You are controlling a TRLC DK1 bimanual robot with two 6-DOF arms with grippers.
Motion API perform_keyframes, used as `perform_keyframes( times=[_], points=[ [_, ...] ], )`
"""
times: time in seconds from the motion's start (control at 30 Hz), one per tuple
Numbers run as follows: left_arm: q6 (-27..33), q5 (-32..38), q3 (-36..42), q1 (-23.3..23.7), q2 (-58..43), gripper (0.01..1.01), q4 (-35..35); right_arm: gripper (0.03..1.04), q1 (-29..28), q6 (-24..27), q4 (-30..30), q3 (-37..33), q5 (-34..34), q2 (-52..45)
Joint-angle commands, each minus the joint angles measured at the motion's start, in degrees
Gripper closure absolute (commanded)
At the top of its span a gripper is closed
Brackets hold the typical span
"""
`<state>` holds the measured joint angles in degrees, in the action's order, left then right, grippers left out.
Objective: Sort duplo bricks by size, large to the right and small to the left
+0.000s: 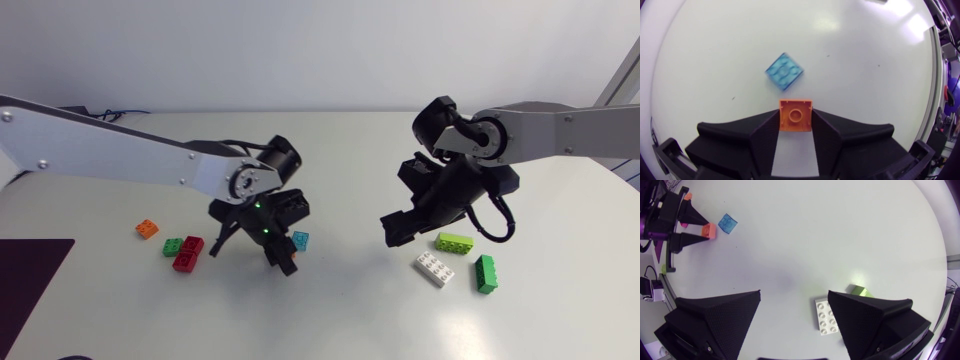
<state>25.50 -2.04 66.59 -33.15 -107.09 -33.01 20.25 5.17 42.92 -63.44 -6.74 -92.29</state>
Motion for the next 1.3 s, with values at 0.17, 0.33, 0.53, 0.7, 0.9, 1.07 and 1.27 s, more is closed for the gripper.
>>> perform_keyframes(
  times=[0.17,0.33,0.53,0.7,0.9,1.07,1.27],
  points=[
    [-1.7,3.0,-6.1,15.6,6.6,0.756,1.2,0.09,1.9,-0.7,-0.8,1.3,-1.0,0.2],
    [-7.7,5.8,-7.9,22.0,4.3,0.754,6.2,0.09,1.9,-0.8,-1.3,2.2,-1.1,0.3],
    [-13.0,8.4,-6.2,25.1,0.2,0.139,6.6,0.09,1.9,-0.8,-0.6,2.9,-1.1,1.9],
    [-13.0,9.4,-4.8,22.0,3.5,0.043,4.2,0.09,1.5,-0.7,0.0,2.9,-1.0,2.6],
    [-9.2,3.3,1.1,11.1,7.5,0.046,1.7,0.09,1.5,-0.9,0.3,3.2,-0.8,2.9],
    [-21.8,3.0,9.3,4.5,-0.7,0.049,-1.9,0.09,0.8,-0.8,0.3,4.1,-0.6,3.3],
    [-31.7,3.0,8.4,-2.1,-2.8,0.049,-1.4,0.09,0.0,-0.8,0.2,4.5,-0.6,3.6]
  ],
)
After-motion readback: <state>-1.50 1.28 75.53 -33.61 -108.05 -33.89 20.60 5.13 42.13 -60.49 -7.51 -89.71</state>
